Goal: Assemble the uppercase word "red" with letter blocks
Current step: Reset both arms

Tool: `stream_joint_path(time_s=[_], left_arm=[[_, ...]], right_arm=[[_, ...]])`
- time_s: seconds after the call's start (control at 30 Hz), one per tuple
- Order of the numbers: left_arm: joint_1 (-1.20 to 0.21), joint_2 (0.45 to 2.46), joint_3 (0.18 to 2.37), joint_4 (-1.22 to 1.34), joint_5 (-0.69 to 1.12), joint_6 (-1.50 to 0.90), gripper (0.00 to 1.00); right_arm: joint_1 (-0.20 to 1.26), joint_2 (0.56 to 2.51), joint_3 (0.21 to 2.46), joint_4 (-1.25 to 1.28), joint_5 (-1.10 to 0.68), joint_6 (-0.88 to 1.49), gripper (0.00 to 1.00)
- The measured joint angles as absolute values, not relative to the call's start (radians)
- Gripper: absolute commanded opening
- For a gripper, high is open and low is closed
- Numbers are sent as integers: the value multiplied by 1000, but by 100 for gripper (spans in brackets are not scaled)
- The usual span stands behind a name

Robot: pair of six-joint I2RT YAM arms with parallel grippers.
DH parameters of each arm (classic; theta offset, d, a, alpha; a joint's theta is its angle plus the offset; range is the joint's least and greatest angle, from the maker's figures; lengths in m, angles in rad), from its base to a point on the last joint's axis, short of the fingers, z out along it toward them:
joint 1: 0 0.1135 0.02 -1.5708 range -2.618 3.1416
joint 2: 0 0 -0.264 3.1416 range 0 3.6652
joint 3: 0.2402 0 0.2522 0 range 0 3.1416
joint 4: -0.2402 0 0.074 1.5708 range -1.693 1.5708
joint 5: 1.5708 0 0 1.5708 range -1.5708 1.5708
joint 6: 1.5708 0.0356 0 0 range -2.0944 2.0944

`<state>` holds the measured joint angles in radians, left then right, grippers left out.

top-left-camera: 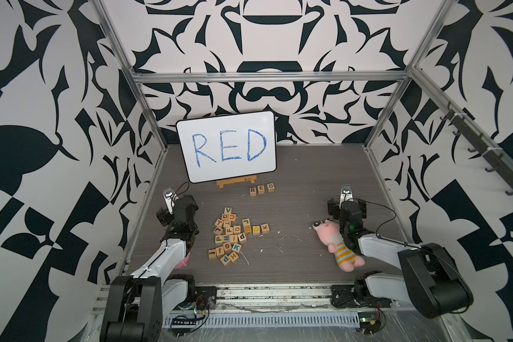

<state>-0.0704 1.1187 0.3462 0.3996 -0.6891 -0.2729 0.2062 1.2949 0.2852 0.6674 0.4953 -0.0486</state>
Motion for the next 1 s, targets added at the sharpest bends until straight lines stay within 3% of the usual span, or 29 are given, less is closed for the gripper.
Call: stream_joint_path(time_s=[0.3, 0.63, 1.0], left_arm=[[-60, 1277, 350, 518, -611, -247, 99], [31, 1442, 301, 886, -444, -183, 100], [62, 1546, 319, 933, -319, -177, 99]], right_arm=[[168, 1399, 285, 813, 382, -27, 100], [128, 1564, 302, 897, 294, -8, 99], [118, 1565, 330, 891, 262, -4, 100]])
